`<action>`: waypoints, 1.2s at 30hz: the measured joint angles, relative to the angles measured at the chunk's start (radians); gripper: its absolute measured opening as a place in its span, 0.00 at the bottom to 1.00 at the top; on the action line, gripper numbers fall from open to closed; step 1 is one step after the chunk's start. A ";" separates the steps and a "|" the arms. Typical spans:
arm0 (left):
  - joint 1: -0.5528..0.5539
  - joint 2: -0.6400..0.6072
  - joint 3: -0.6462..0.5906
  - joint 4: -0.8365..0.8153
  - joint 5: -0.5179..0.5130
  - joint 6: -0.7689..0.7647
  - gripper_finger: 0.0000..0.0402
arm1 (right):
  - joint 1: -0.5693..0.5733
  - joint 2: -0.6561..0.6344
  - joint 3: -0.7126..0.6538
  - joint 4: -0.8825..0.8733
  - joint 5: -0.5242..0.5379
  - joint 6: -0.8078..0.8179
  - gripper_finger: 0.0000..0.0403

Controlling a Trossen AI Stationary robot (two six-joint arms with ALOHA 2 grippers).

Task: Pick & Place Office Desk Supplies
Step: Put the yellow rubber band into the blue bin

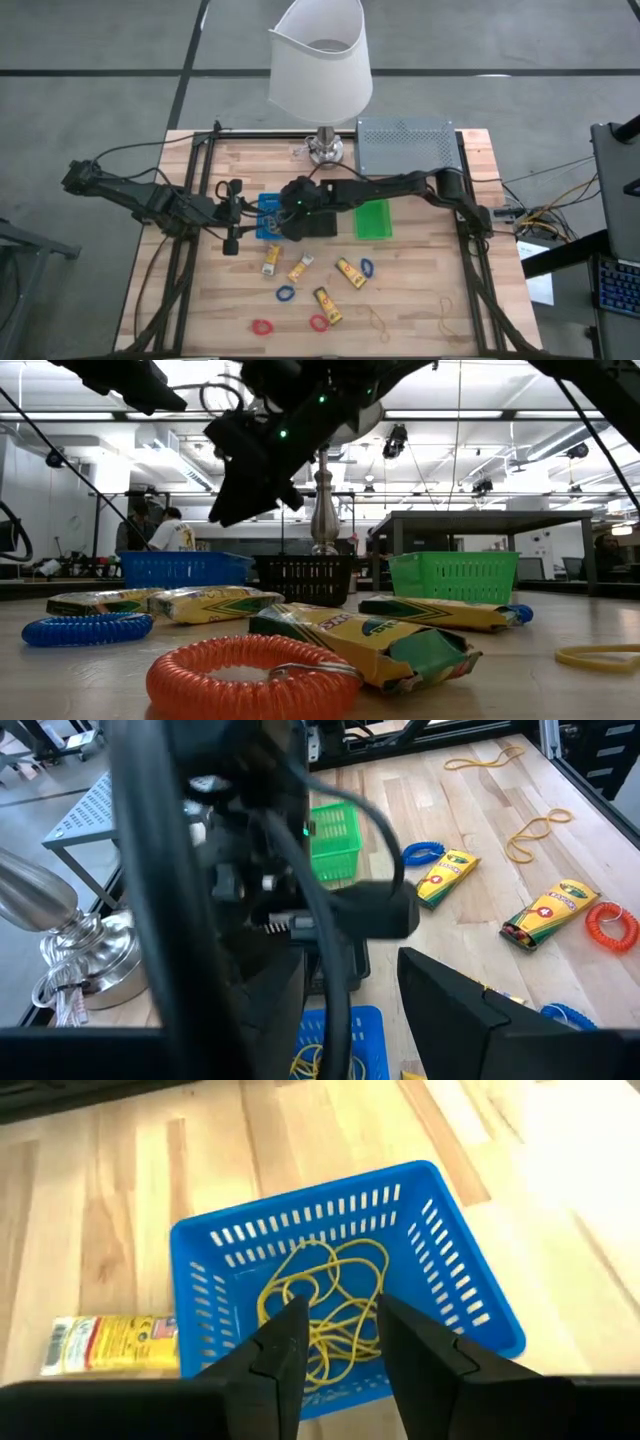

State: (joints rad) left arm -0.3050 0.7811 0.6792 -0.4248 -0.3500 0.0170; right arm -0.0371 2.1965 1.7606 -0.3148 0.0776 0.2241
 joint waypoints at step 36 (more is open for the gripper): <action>0.000 0.000 0.000 0.001 0.000 0.000 0.42 | 0.016 -0.369 -0.346 0.049 0.006 -0.095 0.26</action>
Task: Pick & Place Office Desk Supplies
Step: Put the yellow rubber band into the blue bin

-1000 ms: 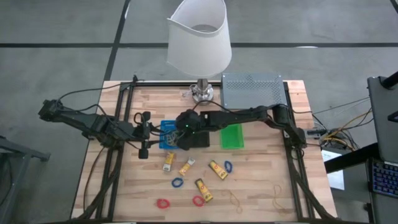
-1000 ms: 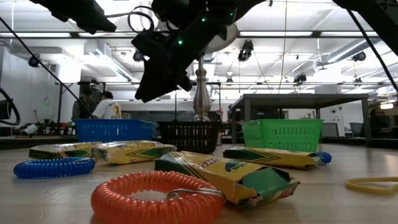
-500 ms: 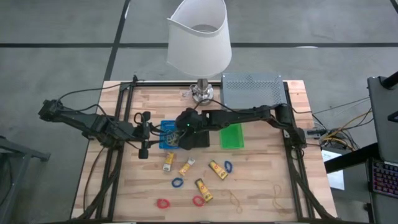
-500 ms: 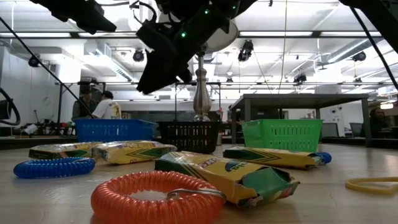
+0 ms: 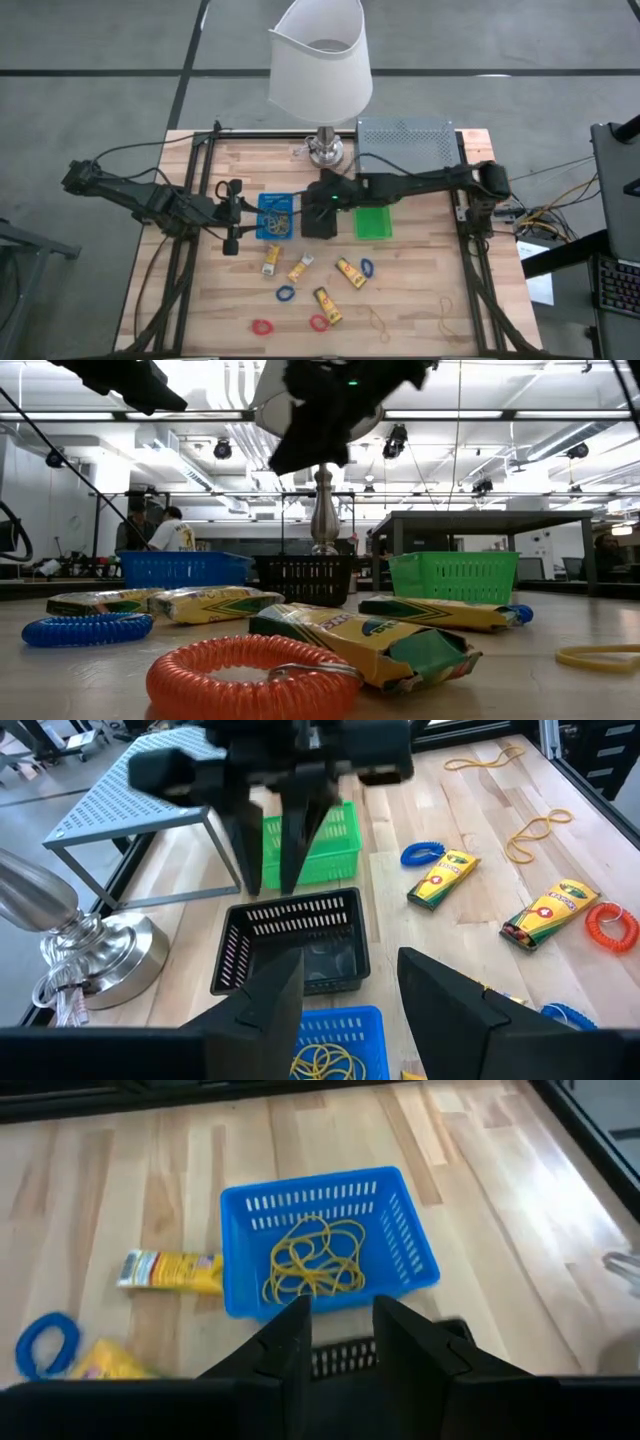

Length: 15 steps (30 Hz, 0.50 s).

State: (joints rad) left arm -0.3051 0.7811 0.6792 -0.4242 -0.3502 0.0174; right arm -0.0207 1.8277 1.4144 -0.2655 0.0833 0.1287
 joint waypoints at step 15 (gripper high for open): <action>0.000 0.000 0.000 -0.001 0.000 0.000 0.42 | 0.115 -0.386 -0.613 0.374 0.003 0.049 0.27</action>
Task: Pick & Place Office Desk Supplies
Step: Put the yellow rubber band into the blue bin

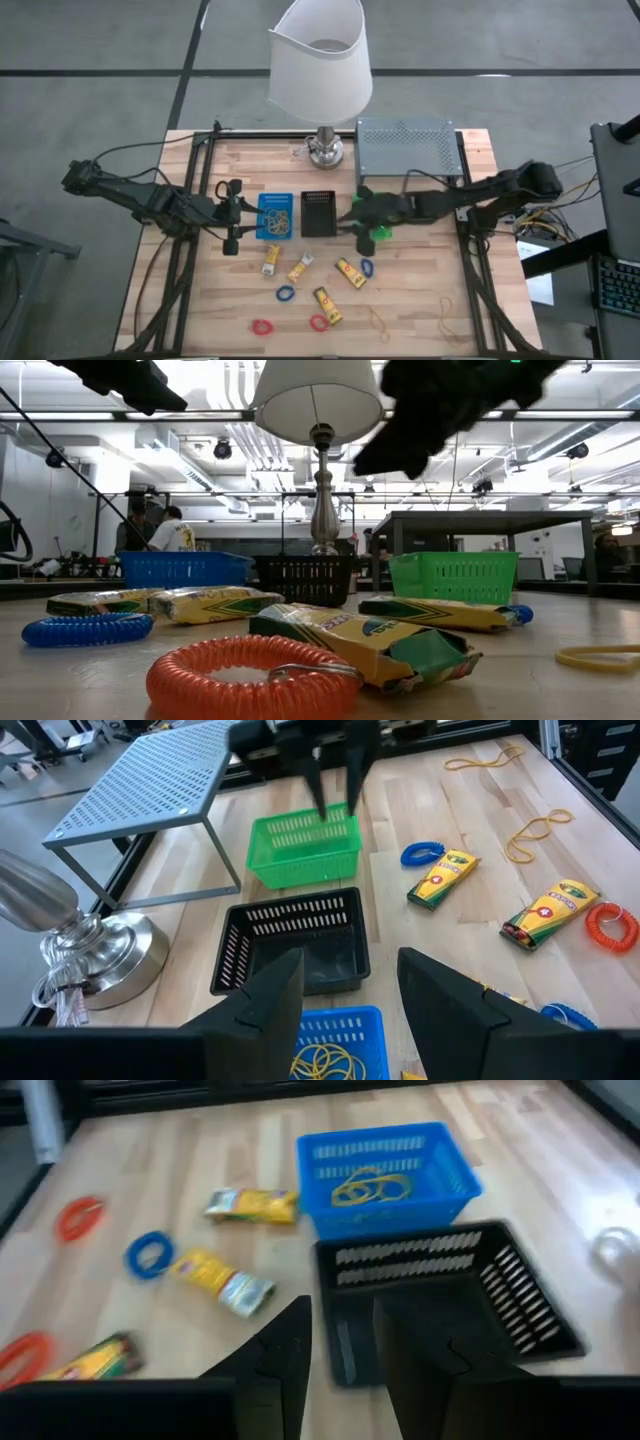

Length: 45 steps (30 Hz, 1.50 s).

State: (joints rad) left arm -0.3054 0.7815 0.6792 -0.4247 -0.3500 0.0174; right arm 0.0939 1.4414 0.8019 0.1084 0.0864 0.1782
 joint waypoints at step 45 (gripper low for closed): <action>0.000 0.000 0.000 0.000 0.000 0.000 0.42 | 0.417 -0.159 -0.210 0.165 0.248 0.725 0.25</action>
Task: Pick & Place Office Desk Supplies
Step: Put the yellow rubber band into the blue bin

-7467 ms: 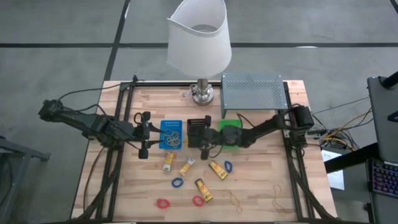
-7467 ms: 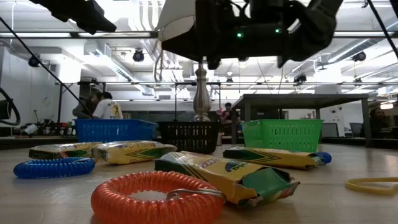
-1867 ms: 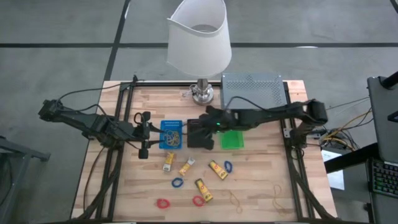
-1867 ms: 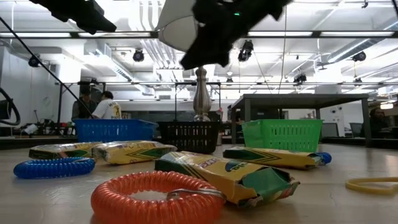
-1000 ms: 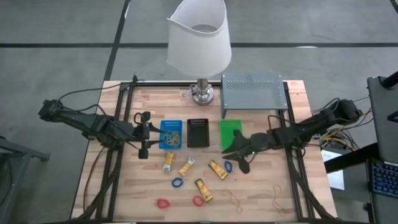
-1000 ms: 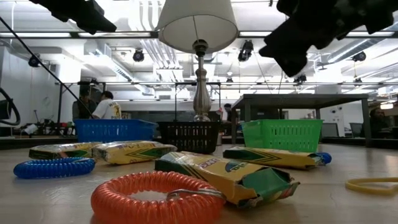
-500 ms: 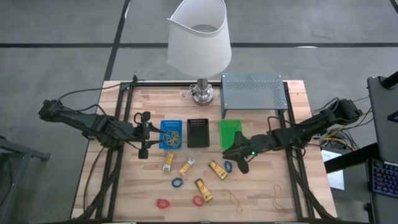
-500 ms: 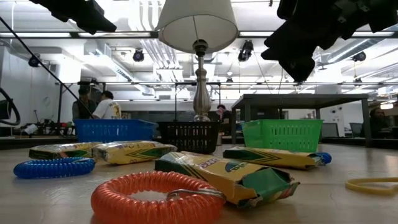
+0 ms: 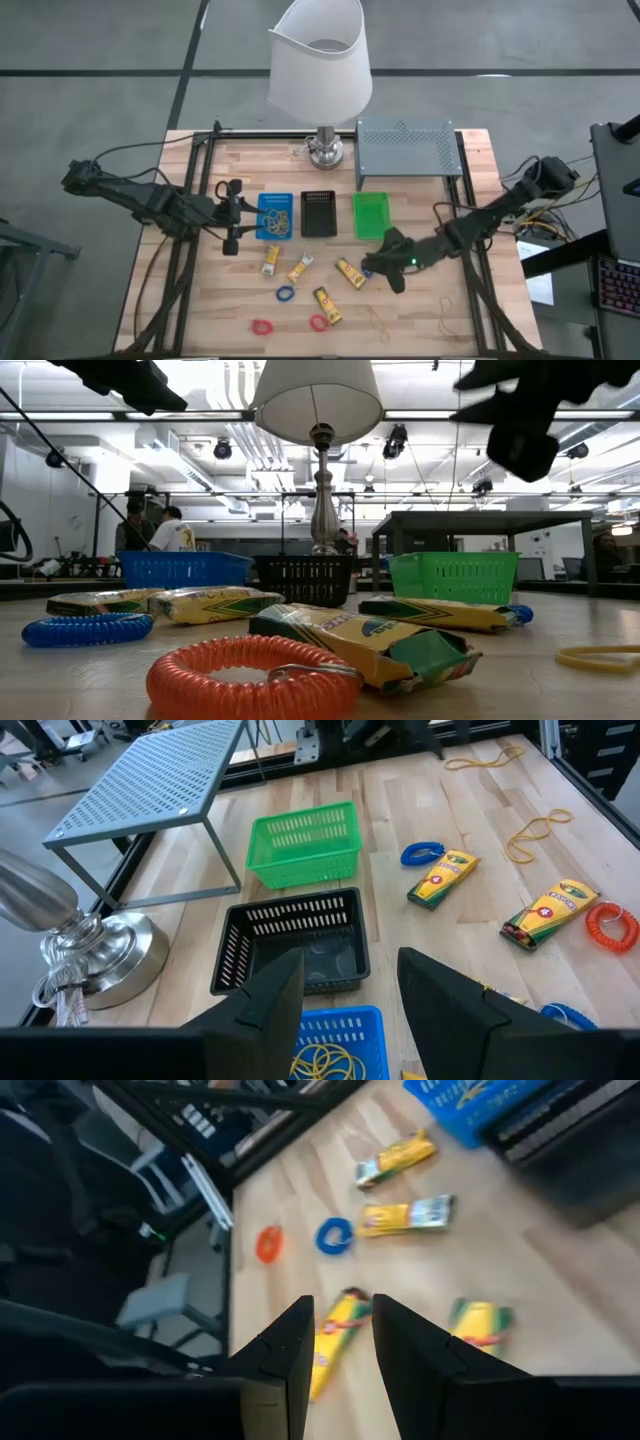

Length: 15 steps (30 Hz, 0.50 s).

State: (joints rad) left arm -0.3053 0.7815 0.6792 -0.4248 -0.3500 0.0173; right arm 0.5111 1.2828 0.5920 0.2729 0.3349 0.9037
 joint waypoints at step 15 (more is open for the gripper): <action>0.000 0.000 0.000 0.000 0.000 0.000 0.42 | 0.171 0.413 0.519 -0.564 0.085 0.560 0.25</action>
State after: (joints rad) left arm -0.3052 0.7811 0.6792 -0.4246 -0.3501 0.0173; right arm 0.6817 1.6956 1.1114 -0.2914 0.4203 1.4634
